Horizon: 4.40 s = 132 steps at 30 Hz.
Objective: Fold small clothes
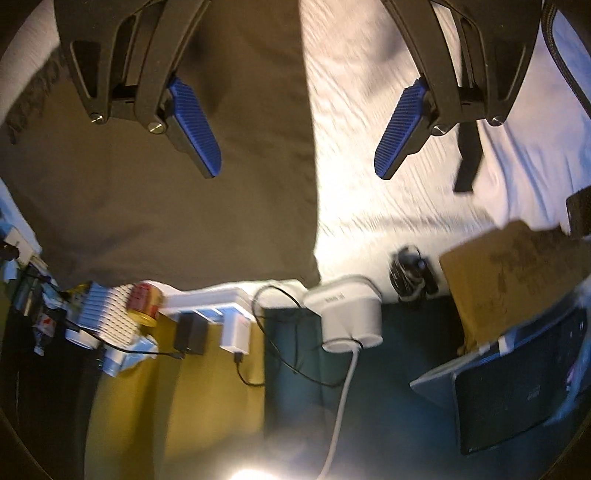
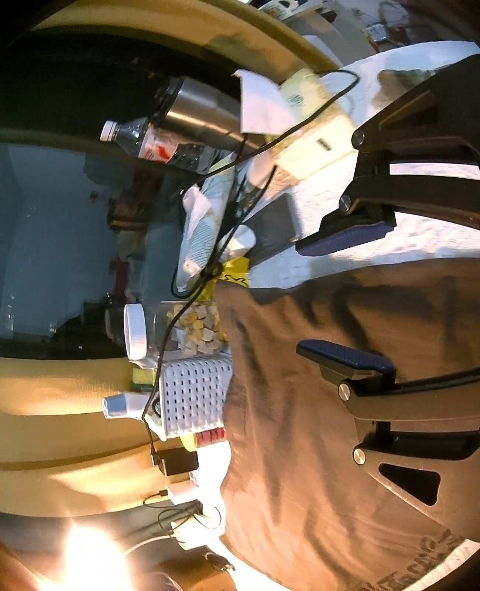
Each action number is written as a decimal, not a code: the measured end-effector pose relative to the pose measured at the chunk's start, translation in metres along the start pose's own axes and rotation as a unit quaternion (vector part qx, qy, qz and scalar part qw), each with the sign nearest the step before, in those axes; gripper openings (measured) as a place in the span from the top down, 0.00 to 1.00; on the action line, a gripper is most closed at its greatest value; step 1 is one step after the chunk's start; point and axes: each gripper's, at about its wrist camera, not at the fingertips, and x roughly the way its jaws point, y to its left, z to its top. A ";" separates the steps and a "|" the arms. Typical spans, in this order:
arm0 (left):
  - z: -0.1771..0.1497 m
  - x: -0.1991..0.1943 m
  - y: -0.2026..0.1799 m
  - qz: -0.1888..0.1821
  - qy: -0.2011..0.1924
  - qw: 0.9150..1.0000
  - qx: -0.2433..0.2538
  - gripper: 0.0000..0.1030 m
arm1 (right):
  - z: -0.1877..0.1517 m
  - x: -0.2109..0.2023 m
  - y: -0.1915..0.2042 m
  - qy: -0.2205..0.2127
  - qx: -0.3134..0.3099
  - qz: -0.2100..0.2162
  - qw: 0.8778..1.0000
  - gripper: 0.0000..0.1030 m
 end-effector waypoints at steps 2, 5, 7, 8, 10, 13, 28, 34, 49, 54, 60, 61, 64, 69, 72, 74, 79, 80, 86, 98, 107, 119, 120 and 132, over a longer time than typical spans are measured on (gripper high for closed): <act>-0.008 -0.004 -0.001 -0.016 0.008 1.000 -0.004 0.18 | -0.005 -0.006 -0.001 0.001 0.003 -0.001 1.000 0.51; -0.022 -0.010 -0.003 -0.034 0.023 0.999 -0.011 0.18 | -0.015 -0.019 0.000 0.004 0.007 -0.002 1.000 0.51; -0.031 -0.014 -0.003 -0.033 0.029 0.999 -0.018 0.18 | -0.022 -0.027 -0.001 0.004 0.009 -0.002 1.000 0.51; -0.035 -0.015 -0.003 -0.038 0.034 0.998 -0.024 0.18 | -0.026 -0.031 -0.001 0.005 0.012 -0.002 1.000 0.51; -0.043 -0.016 -0.001 -0.052 0.043 0.997 -0.039 0.18 | -0.033 -0.036 -0.003 0.008 0.017 -0.003 1.000 0.51; -0.054 -0.020 -0.001 -0.055 0.053 0.996 -0.051 0.18 | -0.046 -0.042 -0.006 0.016 0.028 -0.002 0.999 0.51; -0.079 -0.030 -0.011 -0.041 0.067 0.997 -0.023 0.18 | -0.104 -0.059 -0.018 0.067 0.107 0.039 0.991 0.51; -0.082 -0.030 -0.017 -0.049 0.067 0.997 -0.006 0.18 | -0.117 -0.059 -0.015 0.086 0.118 0.044 0.988 0.51; -0.083 -0.031 -0.032 -0.064 0.062 0.996 0.012 0.56 | -0.122 -0.053 -0.001 0.095 0.087 0.040 0.991 0.66; -0.085 -0.037 -0.038 -0.079 0.060 0.995 0.012 0.90 | -0.123 -0.054 0.000 0.094 0.091 0.061 0.990 0.90; -0.085 -0.049 -0.036 -0.086 0.051 0.995 0.009 0.92 | -0.122 -0.062 0.002 0.092 0.071 0.059 0.991 0.93; -0.085 -0.051 -0.036 -0.086 0.049 0.995 0.009 0.92 | -0.122 -0.064 0.002 0.092 0.068 0.059 0.992 0.93; -0.085 -0.058 -0.037 -0.088 0.045 0.995 0.009 0.93 | -0.122 -0.072 0.002 0.090 0.059 0.055 0.993 0.93; -0.090 -0.064 -0.039 -0.087 0.049 0.995 0.005 0.93 | -0.125 -0.085 0.001 0.083 0.057 0.053 0.993 0.93; -0.094 -0.074 -0.042 -0.088 0.046 0.995 0.009 0.93 | -0.129 -0.092 0.000 0.082 0.059 0.049 0.994 0.93; -0.098 -0.079 -0.044 -0.090 0.045 0.995 0.009 0.93 | -0.133 -0.098 0.000 0.081 0.059 0.046 0.994 0.93; -0.111 -0.090 -0.046 -0.090 0.051 0.995 0.013 0.93 | -0.143 -0.112 0.001 0.077 0.064 0.044 0.994 0.93; -0.113 -0.092 -0.046 -0.090 0.052 0.994 0.014 0.93 | -0.146 -0.114 0.001 0.077 0.067 0.044 0.994 0.93; -0.130 -0.104 -0.051 -0.085 0.061 0.994 0.018 0.93 | -0.167 -0.124 -0.002 0.082 0.085 0.049 0.992 0.93; -0.146 -0.111 -0.026 -0.032 0.085 0.996 0.002 0.92 | -0.180 -0.133 -0.023 0.076 0.123 0.053 0.988 0.93; -0.137 -0.110 -0.014 -0.015 0.091 0.996 -0.015 0.92 | -0.178 -0.130 -0.024 0.081 0.116 0.034 0.989 0.93; -0.113 -0.067 -0.028 -0.003 0.092 0.996 0.011 0.83 | -0.169 -0.122 -0.018 0.099 0.086 0.004 0.991 0.93; -0.112 -0.066 -0.026 0.009 0.091 0.996 0.012 0.65 | -0.170 -0.122 -0.019 0.097 0.082 0.000 0.992 0.93; -0.098 -0.085 -0.014 -0.018 0.045 0.999 -0.021 0.37 | -0.171 -0.129 -0.023 0.108 0.094 -0.017 0.989 0.68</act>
